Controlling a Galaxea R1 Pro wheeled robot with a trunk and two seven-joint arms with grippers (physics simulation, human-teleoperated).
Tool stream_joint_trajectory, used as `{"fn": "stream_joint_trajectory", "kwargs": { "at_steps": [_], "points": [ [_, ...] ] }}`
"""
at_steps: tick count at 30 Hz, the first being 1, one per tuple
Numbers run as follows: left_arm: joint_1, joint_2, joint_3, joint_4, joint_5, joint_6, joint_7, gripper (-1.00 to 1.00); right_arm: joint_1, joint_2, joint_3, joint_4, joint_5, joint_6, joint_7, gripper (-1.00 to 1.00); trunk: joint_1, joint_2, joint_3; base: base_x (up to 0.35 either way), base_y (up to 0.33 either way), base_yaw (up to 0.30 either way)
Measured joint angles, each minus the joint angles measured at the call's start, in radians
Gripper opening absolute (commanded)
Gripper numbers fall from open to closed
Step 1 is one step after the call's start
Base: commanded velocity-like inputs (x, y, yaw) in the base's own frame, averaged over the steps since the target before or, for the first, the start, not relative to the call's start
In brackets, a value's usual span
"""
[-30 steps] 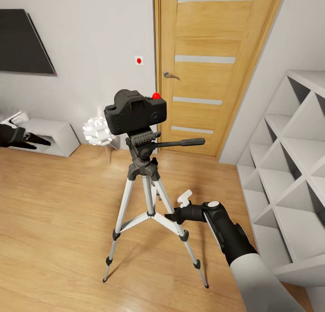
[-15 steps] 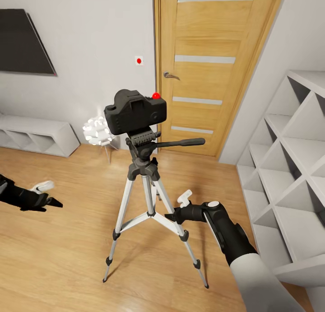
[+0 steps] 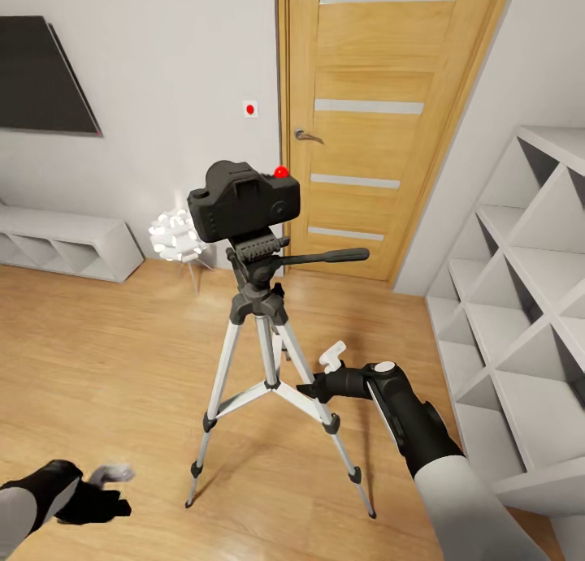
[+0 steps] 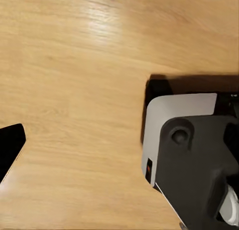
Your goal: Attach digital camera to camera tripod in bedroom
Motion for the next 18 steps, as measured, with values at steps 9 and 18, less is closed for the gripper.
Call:
{"fn": "stream_joint_trajectory", "kwargs": {
  "at_steps": [9, 18],
  "points": [
    [0.186, -0.134, 0.009, 0.009, 0.236, -0.261, 0.614, 1.0, 0.0, 0.0, 0.0, 0.0, 0.001, 0.0, 0.0, -1.0, 0.0, 0.0, 0.0, 0.0, 0.0, 0.0],
    [0.239, -0.158, 0.009, 0.001, 0.376, -0.298, 0.776, 1.0, 0.0, -0.001, 0.0, 0.0, 0.0, 0.0, 0.0, -1.0, 0.0, 0.0, 0.0, 0.0, 0.0, 0.0]
  ]
}}
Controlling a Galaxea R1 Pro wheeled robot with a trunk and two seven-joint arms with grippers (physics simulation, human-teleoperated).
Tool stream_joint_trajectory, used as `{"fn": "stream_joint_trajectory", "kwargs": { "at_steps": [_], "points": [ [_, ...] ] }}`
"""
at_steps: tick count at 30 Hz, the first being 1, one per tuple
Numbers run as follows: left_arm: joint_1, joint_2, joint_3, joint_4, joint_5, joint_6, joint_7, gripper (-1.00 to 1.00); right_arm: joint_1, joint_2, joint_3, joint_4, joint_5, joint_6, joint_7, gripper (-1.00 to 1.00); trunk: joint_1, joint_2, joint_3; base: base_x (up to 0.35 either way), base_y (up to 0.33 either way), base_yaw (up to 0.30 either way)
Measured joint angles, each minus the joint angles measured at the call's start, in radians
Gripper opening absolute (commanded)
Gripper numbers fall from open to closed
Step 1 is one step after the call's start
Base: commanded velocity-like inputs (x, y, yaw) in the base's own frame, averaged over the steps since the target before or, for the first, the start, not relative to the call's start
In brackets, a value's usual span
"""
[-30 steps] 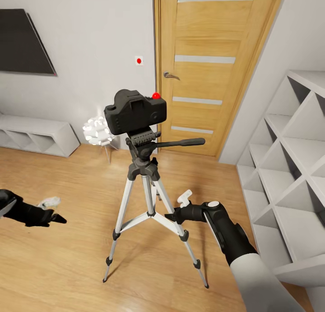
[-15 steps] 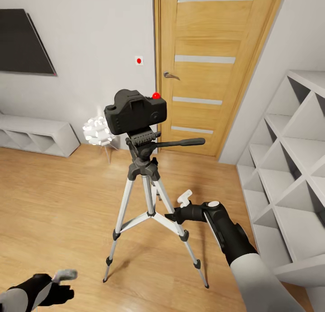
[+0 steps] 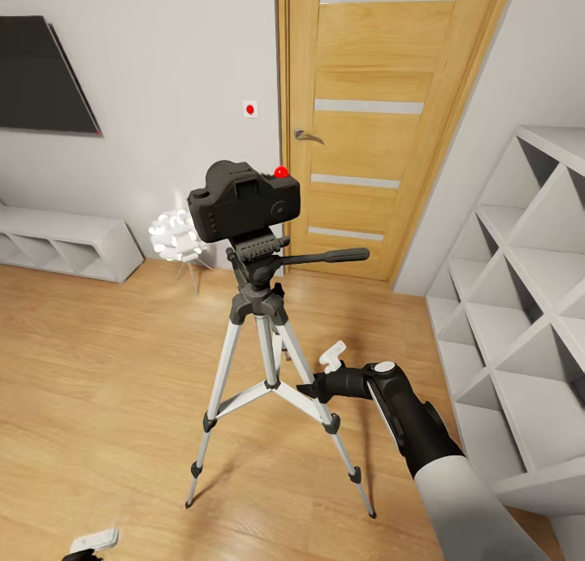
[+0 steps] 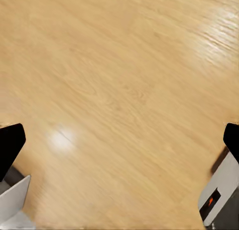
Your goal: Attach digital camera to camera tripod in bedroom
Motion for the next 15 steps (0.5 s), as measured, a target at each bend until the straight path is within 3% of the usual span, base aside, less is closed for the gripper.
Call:
{"fn": "stream_joint_trajectory", "kwargs": {
  "at_steps": [2, 8, 13, 15],
  "points": [
    [0.033, -0.016, 0.001, -0.003, 0.02, -0.004, 0.008, 1.0, 0.0, 0.0, 0.0, 0.0, 0.001, 0.0, 0.0, -1.0, 0.0, 0.0, 0.0, 0.0, 0.0, 0.0],
    [0.104, -0.067, 0.001, -0.005, 0.037, -0.01, 0.011, 1.0, 0.0, 0.0, 0.0, 0.0, 0.001, 0.0, 0.0, -1.0, 0.0, 0.0, 0.0, 0.0, 0.0, 0.0],
    [0.151, -0.087, 0.0, -0.007, 0.04, -0.016, 0.005, 1.0, 0.0, 0.0, 0.0, 0.0, 0.001, 0.0, 0.0, -1.0, 0.0, 0.0, 0.0, 0.0, 0.0, 0.0],
    [0.162, -0.099, 0.006, -0.004, 0.052, -0.027, -0.006, 1.0, 0.01, -0.011, -0.012, -0.014, -0.013, 0.003, 0.01, -1.0, 0.0, 0.0, 0.0, 0.0, 0.0, 0.0]
  ]
}}
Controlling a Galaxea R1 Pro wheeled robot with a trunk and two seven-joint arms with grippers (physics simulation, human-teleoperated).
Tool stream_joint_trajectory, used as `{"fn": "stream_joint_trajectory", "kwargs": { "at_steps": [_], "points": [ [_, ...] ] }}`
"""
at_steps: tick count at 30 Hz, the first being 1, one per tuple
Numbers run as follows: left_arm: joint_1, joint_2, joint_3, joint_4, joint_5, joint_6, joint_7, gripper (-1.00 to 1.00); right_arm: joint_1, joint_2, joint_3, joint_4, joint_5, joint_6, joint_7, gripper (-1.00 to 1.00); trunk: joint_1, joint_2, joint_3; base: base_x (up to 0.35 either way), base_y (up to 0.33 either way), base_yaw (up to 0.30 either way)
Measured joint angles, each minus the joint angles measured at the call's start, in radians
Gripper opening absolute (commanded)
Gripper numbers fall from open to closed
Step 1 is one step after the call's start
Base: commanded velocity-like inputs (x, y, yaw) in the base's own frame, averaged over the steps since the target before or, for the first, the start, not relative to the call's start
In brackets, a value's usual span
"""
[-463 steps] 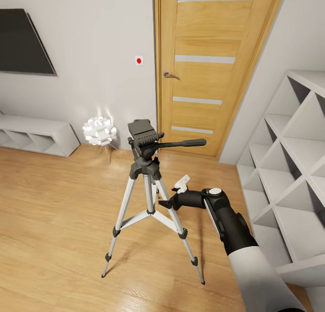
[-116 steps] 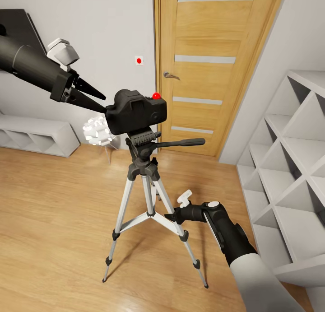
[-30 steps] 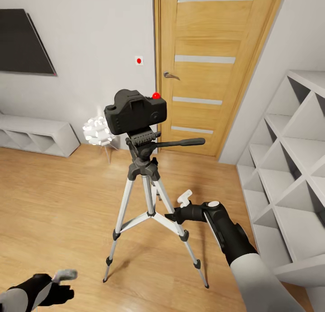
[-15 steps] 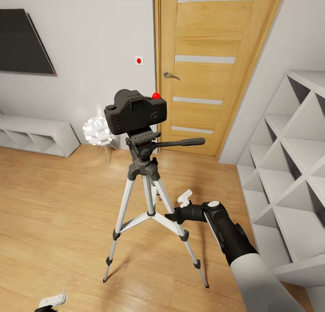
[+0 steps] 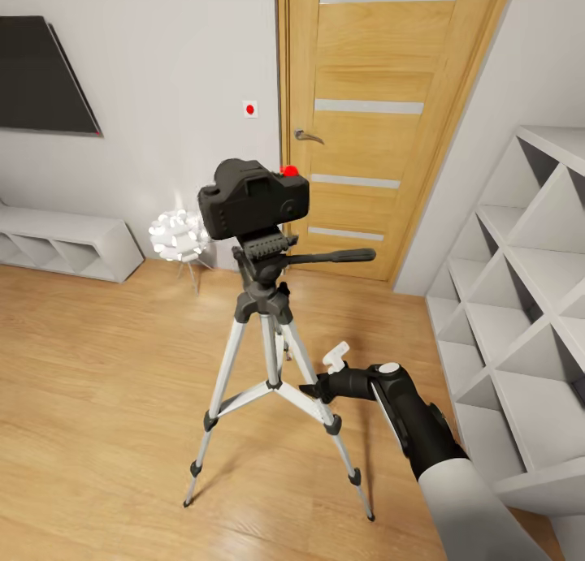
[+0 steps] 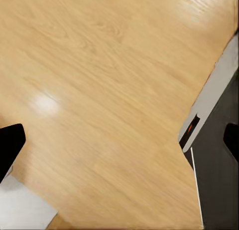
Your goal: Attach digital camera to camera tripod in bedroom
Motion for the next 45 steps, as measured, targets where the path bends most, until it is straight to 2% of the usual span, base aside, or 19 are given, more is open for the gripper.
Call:
{"fn": "stream_joint_trajectory", "kwargs": {
  "at_steps": [5, 7, 10, 13, 17, 23, 29, 30, 35, 45],
  "points": [
    [0.028, -0.028, 0.002, -0.005, 0.029, -0.028, -0.029, 1.0, 0.026, -0.028, -0.031, -0.034, -0.037, 0.007, 0.024, -1.0, 0.0, 0.0, 0.0, 0.0, 0.0, 0.0],
    [0.04, -0.04, 0.003, -0.009, 0.028, -0.039, -0.041, 1.0, 0.015, -0.021, -0.043, -0.038, 0.002, 0.012, 0.035, -1.0, 0.0, 0.0, 0.0, 0.0, 0.0, 0.0],
    [0.056, -0.057, 0.004, -0.013, 0.031, -0.056, -0.047, 1.0, -0.001, -0.005, -0.024, -0.019, 0.041, 0.006, 0.029, -1.0, 0.0, 0.0, 0.0, 0.0, 0.0, 0.0],
    [0.073, -0.071, 0.004, -0.015, 0.034, -0.072, -0.043, 1.0, -0.016, 0.011, -0.012, -0.001, 0.042, -0.009, 0.012, -1.0, 0.0, 0.0, 0.0, 0.0, 0.0, 0.0],
    [0.092, -0.074, 0.004, -0.016, 0.035, -0.095, -0.041, 1.0, -0.019, 0.014, -0.009, 0.021, 0.025, -0.011, -0.01, -1.0, 0.0, 0.0, 0.0, 0.0, 0.0, 0.0],
    [0.092, -0.076, 0.005, -0.017, 0.033, -0.126, -0.04, 1.0, -0.021, 0.014, -0.005, 0.036, -0.011, -0.01, -0.042, -1.0, 0.0, 0.0, 0.0, 0.0, 0.0, 0.0],
    [0.093, -0.077, 0.005, -0.017, 0.03, -0.156, -0.04, 1.0, -0.021, 0.014, -0.006, 0.037, -0.008, -0.011, -0.048, -1.0, 0.0, 0.0, 0.0, 0.0, 0.0, 0.0],
    [0.093, -0.077, 0.005, -0.017, 0.03, -0.161, -0.039, 1.0, -0.021, 0.014, -0.005, 0.037, -0.008, -0.011, -0.048, 1.0, 0.0, 0.0, 0.0, 0.0, 0.0, 0.0],
    [0.093, -0.077, 0.005, -0.017, 0.03, -0.178, -0.039, 1.0, -0.021, 0.014, -0.005, 0.037, 0.021, -0.014, -0.049, 1.0, 0.0, 0.0, 0.0, 0.0, 0.0, 0.0],
    [0.093, -0.077, 0.005, -0.017, 0.03, -0.178, -0.039, 1.0, -0.021, 0.014, -0.005, 0.037, 0.022, -0.014, -0.049, 1.0, 0.0, 0.0, 0.0, 0.0, 0.0, 0.0]
  ]
}}
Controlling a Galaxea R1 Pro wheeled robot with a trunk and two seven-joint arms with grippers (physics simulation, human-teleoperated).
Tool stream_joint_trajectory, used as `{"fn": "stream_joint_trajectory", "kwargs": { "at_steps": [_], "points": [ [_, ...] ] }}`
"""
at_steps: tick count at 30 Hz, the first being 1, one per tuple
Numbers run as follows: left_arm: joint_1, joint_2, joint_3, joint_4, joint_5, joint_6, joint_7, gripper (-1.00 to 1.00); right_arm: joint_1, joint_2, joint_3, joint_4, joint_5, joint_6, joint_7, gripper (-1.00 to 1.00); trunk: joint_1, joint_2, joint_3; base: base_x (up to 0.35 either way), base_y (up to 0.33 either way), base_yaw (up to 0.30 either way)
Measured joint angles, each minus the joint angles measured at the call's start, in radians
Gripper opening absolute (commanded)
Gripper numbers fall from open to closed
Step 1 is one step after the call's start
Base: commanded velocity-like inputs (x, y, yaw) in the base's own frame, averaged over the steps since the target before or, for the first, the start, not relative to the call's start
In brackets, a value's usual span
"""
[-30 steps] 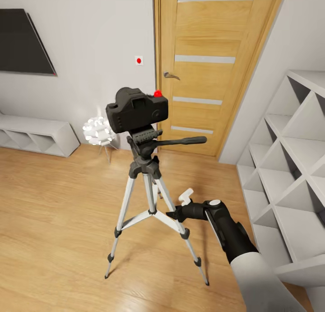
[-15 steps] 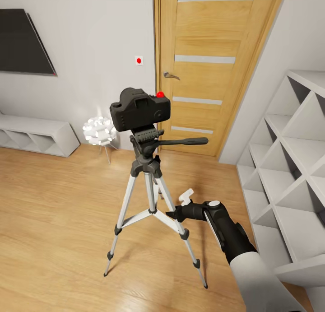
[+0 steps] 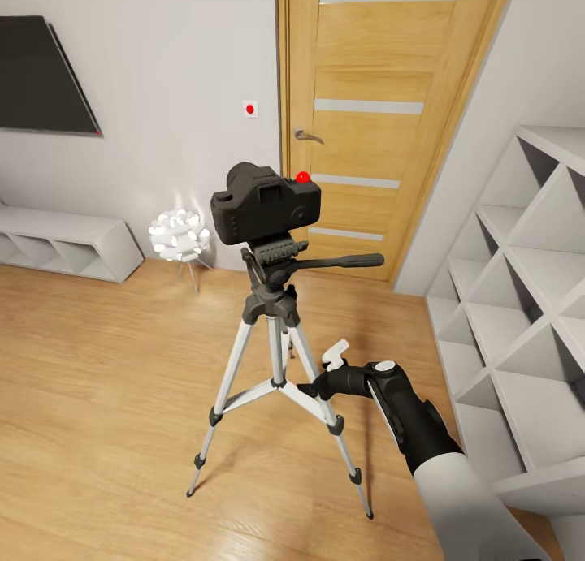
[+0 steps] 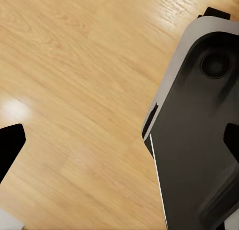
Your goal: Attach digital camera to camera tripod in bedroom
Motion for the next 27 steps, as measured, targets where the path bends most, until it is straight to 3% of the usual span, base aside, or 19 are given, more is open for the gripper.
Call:
{"fn": "stream_joint_trajectory", "kwargs": {
  "at_steps": [16, 22, 27],
  "points": [
    [0.0, 0.001, 0.0, 0.0, 0.0, 0.0, 0.0, 1.0, 0.0, -0.005, 0.002, 0.0, 0.002, -0.002, 0.006, 1.0, 0.0, 0.0, 0.0, 0.0, 0.0, 0.0],
    [0.0, 0.001, 0.001, 0.001, 0.0, 0.0, 0.0, 1.0, 0.0, -0.026, 0.003, -0.018, -0.004, -0.004, 0.04, 1.0, 0.0, 0.0, 0.0, 0.0, 0.0, 0.0],
    [0.0, 0.001, 0.001, 0.001, 0.0, 0.0, 0.0, 1.0, 0.0, -0.055, 0.003, -0.081, -0.003, -0.003, 0.118, 1.0, 0.0, 0.0, 0.0, 0.0, 0.0, 0.0]
  ]
}}
